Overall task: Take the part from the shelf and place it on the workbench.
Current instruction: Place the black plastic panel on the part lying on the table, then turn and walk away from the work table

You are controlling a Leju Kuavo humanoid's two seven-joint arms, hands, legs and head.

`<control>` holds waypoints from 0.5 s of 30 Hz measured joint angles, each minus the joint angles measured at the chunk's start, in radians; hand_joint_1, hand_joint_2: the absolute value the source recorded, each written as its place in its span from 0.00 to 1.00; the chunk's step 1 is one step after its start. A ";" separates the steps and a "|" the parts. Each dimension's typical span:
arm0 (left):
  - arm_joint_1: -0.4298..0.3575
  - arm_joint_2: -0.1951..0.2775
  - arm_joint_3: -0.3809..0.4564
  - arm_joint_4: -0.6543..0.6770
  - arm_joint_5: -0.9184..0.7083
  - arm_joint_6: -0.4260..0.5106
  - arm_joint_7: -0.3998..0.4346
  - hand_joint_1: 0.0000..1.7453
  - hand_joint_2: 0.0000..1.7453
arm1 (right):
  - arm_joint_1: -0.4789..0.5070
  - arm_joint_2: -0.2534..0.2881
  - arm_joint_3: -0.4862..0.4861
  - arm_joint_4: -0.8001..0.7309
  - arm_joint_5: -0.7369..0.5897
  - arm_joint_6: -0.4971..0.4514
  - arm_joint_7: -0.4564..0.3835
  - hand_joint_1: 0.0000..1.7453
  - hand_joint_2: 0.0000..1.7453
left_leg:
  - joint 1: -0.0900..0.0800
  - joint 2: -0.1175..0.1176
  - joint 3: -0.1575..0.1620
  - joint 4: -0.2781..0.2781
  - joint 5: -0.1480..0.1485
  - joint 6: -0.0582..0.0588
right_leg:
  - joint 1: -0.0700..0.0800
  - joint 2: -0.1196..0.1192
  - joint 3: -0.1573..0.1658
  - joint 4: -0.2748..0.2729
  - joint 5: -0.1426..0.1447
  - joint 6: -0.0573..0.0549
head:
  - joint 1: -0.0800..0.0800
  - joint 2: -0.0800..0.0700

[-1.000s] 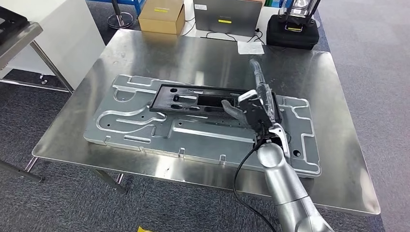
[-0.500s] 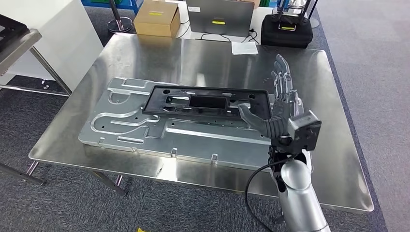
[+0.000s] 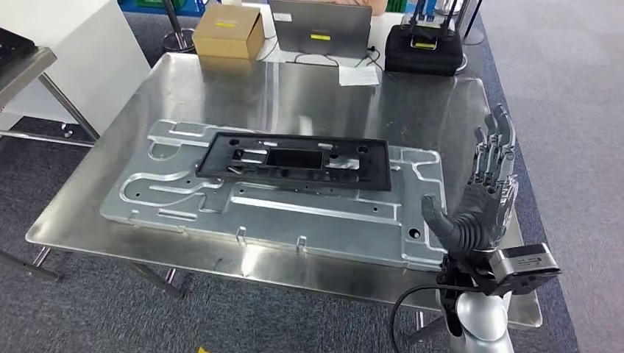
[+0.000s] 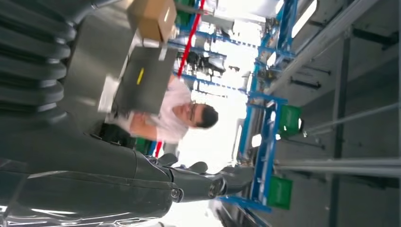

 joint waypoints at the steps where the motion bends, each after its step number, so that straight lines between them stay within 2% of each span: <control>1: 0.000 -0.001 0.006 0.000 0.004 -0.001 -0.002 0.00 0.00 | 0.022 -0.001 -0.002 -0.015 0.010 -0.012 -0.005 0.00 0.00 | -0.001 -0.003 -0.008 0.013 -0.004 -0.008 | 0.004 0.004 -0.013 0.020 -0.007 -0.015 | -0.001 0.000; 2: 0.001 -0.003 0.011 0.001 0.008 -0.002 -0.003 0.00 0.00 | 0.043 -0.002 -0.004 -0.032 0.020 -0.024 -0.013 0.00 0.00 | 0.000 -0.005 -0.014 0.022 -0.005 -0.013 | 0.005 0.006 -0.021 0.029 -0.008 -0.033 | -0.001 0.000; 4: 0.004 -0.007 0.022 0.002 0.014 -0.003 -0.005 0.00 0.00 | 0.082 -0.003 -0.008 -0.064 0.041 -0.047 -0.030 0.00 0.00 | 0.002 -0.002 -0.022 0.030 -0.015 -0.015 | 0.009 0.003 -0.034 0.042 -0.007 -0.055 | -0.009 0.000; 5: 0.005 -0.007 0.027 0.002 0.016 -0.003 -0.006 0.00 0.00 | 0.103 -0.003 -0.009 -0.080 0.054 -0.059 -0.040 0.00 0.00 | 0.002 0.003 -0.033 0.055 -0.039 -0.012 | 0.012 0.000 -0.040 0.043 -0.004 -0.064 | -0.011 0.000; 6: 0.005 -0.009 0.032 0.002 0.019 -0.003 -0.007 0.00 0.00 | 0.127 -0.003 -0.012 -0.098 0.068 -0.071 -0.050 0.00 0.00 | -0.001 0.007 -0.050 0.102 -0.077 -0.007 | 0.016 -0.003 -0.045 0.042 -0.001 -0.072 | -0.014 0.000; 8: 0.004 -0.010 0.040 0.002 0.024 -0.002 -0.008 0.00 0.00 | 0.177 -0.004 -0.017 -0.132 0.095 -0.098 -0.067 0.00 0.00 | -0.013 0.012 -0.095 0.242 -0.166 0.008 | 0.029 -0.010 -0.055 0.041 0.008 -0.085 | -0.017 0.000; 9: 0.004 -0.011 0.044 0.002 0.026 -0.001 -0.008 0.00 0.00 | 0.201 -0.004 -0.022 -0.147 0.108 -0.111 -0.073 0.00 0.00 | -0.021 0.012 -0.110 0.300 -0.196 0.016 | 0.038 -0.012 -0.061 0.040 0.012 -0.090 | -0.017 0.000; 10: 0.005 -0.012 0.047 0.002 0.027 0.001 -0.008 0.00 0.00 | 0.223 -0.004 -0.028 -0.161 0.118 -0.123 -0.078 0.00 0.00 | -0.030 0.011 -0.109 0.328 -0.209 0.027 | 0.047 -0.014 -0.066 0.040 0.015 -0.094 | -0.017 0.000; 11: 0.005 -0.013 0.051 0.002 0.027 0.002 -0.008 0.00 0.00 | 0.245 -0.004 -0.036 -0.176 0.127 -0.134 -0.082 0.00 0.00 | -0.040 0.011 -0.088 0.314 -0.204 0.042 | 0.056 -0.015 -0.071 0.040 0.020 -0.098 | -0.017 0.000; 12: 0.005 -0.013 0.055 0.002 0.028 0.003 -0.008 0.00 0.00 | 0.264 -0.005 -0.044 -0.191 0.133 -0.144 -0.087 0.00 0.00 | -0.053 0.011 -0.047 0.262 -0.187 0.062 | 0.065 -0.015 -0.075 0.040 0.024 -0.102 | -0.017 0.000; 13: 0.004 -0.013 0.058 0.002 0.029 0.004 -0.008 0.00 0.00 | 0.281 -0.005 -0.053 -0.207 0.136 -0.152 -0.091 0.00 0.00 | -0.067 0.011 0.003 0.188 -0.170 0.087 | 0.070 -0.014 -0.078 0.039 0.029 -0.105 | -0.017 0.000; 14: 0.002 -0.013 0.061 0.002 0.029 0.004 -0.008 0.00 0.00 | 0.297 -0.005 -0.063 -0.221 0.137 -0.158 -0.095 0.00 0.00 | -0.078 0.013 0.045 0.121 -0.155 0.108 | 0.074 -0.014 -0.080 0.037 0.035 -0.105 | -0.016 0.000; 15: 0.000 -0.014 0.063 0.002 0.029 0.005 -0.009 0.00 0.00 | 0.312 -0.005 -0.073 -0.233 0.135 -0.163 -0.099 0.00 0.00 | -0.088 0.015 0.073 0.072 -0.145 0.122 | 0.075 -0.015 -0.080 0.034 0.040 -0.103 | -0.015 0.000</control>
